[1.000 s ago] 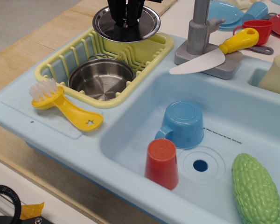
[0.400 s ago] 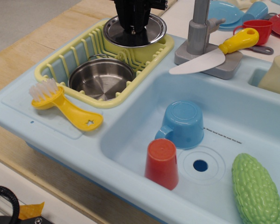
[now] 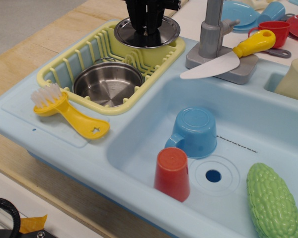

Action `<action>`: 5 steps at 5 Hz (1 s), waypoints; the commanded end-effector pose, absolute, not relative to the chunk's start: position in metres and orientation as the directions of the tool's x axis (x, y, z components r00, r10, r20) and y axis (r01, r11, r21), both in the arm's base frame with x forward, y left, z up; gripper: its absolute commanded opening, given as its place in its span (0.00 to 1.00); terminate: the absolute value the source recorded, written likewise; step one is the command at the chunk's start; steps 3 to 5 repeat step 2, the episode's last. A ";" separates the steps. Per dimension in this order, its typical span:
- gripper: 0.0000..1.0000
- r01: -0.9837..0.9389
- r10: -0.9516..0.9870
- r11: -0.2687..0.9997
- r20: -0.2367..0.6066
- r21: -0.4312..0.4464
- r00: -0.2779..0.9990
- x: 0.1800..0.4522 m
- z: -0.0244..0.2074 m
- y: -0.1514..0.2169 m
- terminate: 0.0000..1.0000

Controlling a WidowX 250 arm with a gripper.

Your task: Take lid off pot or pan

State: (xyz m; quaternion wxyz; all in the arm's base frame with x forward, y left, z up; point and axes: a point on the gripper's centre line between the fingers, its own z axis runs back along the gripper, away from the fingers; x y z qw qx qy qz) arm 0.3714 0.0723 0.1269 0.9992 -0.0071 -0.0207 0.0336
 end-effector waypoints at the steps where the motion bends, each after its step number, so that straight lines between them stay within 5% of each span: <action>1: 1.00 -0.058 0.060 0.998 0.085 -0.019 0.995 0.377 0.143 0.080 0.00; 2: 1.00 -0.058 0.060 0.998 0.085 -0.019 0.995 0.377 0.143 0.080 1.00; 5: 1.00 -0.058 0.060 0.998 0.085 -0.019 0.995 0.377 0.143 0.080 1.00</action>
